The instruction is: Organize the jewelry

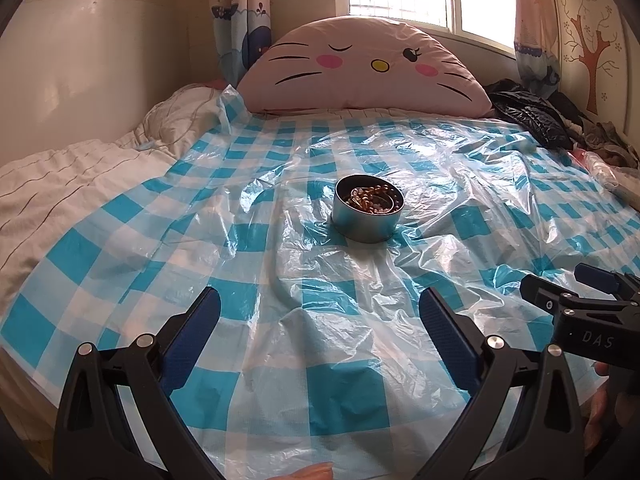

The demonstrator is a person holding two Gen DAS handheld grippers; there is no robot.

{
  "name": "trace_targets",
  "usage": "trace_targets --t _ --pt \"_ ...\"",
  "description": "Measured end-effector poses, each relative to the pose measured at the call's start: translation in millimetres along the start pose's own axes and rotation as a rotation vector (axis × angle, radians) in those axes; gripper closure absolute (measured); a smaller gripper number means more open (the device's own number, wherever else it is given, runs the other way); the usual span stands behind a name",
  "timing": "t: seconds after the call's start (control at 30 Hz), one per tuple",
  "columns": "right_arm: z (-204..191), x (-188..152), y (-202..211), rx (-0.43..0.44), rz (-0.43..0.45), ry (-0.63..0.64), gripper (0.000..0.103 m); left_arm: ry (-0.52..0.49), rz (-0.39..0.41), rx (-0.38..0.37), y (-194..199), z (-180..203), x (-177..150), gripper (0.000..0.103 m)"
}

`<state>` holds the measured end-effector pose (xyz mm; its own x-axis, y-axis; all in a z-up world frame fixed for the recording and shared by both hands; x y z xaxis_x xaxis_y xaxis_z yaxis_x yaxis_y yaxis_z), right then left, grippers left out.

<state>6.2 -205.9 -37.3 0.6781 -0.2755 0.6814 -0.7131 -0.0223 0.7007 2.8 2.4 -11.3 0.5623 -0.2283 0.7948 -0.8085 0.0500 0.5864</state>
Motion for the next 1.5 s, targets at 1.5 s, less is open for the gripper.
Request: trace_targets --t 1.5 --pt "1.8 1.5 2.9 -0.003 0.011 -0.002 0.007 0.018 0.003 -0.022 0.3 -2.3 -2.9 0.007"
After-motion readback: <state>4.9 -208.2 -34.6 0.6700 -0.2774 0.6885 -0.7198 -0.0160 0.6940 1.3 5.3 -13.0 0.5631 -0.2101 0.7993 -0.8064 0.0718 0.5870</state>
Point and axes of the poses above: each gripper's, at about its wrist camera, not at the fingertips, and y roughly against the way its jaws point, z to its right, x to its top, the point moved 4 cm from there along -y, roughly the way its jaws point, and after that the axes turned 8 degrees about -y, right-handed, at the moved point
